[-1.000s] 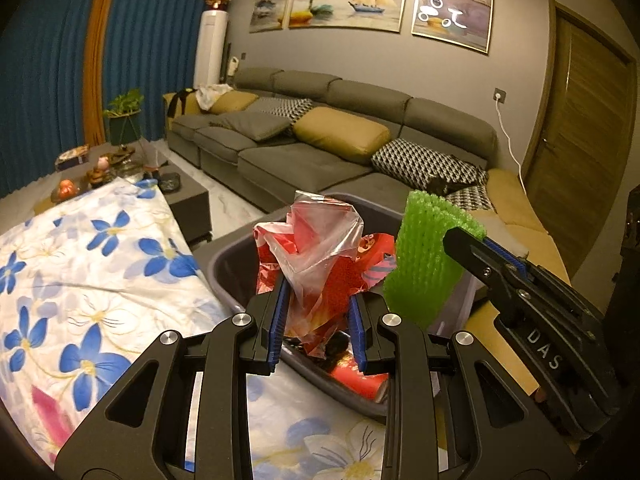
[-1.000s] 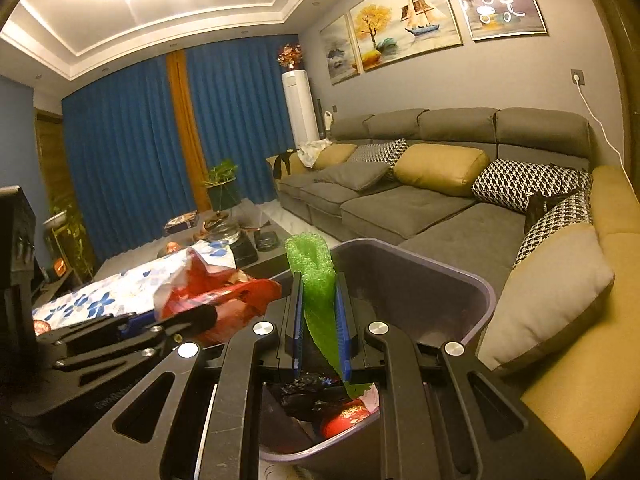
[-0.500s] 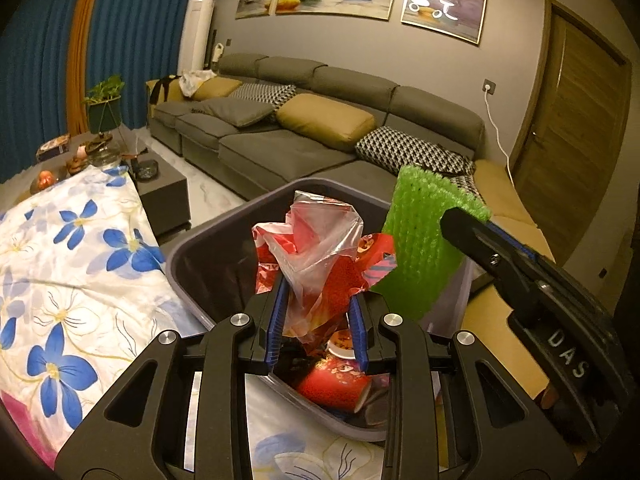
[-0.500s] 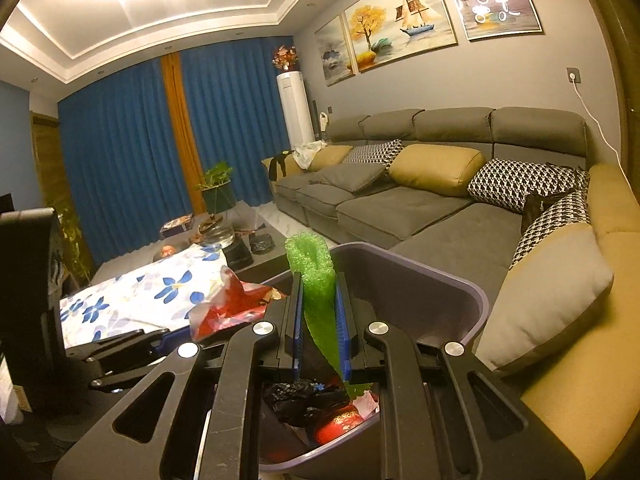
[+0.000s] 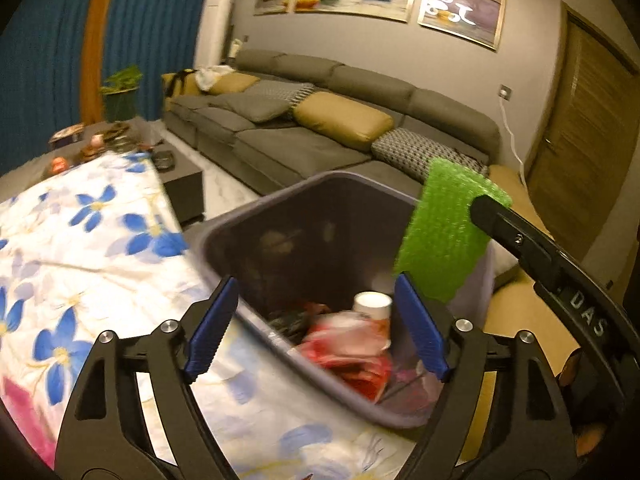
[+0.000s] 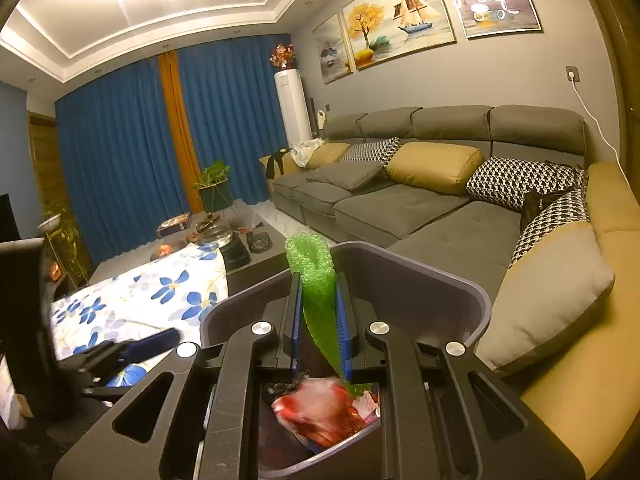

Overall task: Collect trash
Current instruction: 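Open the left tool over the bin while the right tool releases the foam sleeve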

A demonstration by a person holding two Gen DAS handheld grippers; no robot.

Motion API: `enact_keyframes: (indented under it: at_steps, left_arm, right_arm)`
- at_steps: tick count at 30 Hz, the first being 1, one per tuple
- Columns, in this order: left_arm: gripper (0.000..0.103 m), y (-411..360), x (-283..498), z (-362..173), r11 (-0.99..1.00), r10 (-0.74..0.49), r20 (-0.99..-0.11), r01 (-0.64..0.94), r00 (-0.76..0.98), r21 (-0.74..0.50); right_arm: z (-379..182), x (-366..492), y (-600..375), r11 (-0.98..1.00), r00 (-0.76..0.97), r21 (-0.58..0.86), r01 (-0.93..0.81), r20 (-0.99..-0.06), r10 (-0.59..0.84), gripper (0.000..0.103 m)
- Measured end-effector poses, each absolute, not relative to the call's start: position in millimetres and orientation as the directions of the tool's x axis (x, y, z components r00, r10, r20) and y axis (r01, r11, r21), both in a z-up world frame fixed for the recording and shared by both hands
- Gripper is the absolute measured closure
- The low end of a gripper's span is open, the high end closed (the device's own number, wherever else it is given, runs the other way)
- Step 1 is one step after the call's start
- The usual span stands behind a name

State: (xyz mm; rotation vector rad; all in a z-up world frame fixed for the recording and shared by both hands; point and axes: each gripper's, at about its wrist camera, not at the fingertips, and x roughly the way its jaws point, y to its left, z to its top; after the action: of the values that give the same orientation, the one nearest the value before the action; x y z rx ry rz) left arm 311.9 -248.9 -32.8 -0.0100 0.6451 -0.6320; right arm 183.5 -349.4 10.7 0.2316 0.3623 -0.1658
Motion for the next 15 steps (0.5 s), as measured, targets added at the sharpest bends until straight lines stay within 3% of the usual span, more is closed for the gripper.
enact_keyframes:
  at_steps: [5, 6, 9, 15]
  left_arm:
    - [0.017, -205, 293, -15, 0.870, -0.484, -0.493, 0.459, 0.723, -0.181]
    - [0.016, -195, 288, -11, 0.880, -0.470, -0.480, 0.440, 0.741, -0.182]
    - [0.012, -172, 277, -2, 0.904, -0.426, -0.448, 0.378, 0.786, -0.198]
    - [0.008, -126, 250, 9, 0.942, -0.329, -0.411, 0.265, 0.850, -0.206]
  right_arm:
    - [10, 188, -348, 0.961, 0.920, 0.184, 0.208, -0.371, -0.128, 0.080]
    - [9, 188, -348, 0.960, 0.919, 0.183, 0.211, -0.371, -0.131, 0.072]
    - [11, 186, -347, 0.959, 0.922, 0.185, 0.216, -0.362, -0.137, 0.062]
    - [26, 168, -337, 0.961, 0.936, 0.169, 0.218, -0.314, -0.157, 0.047]
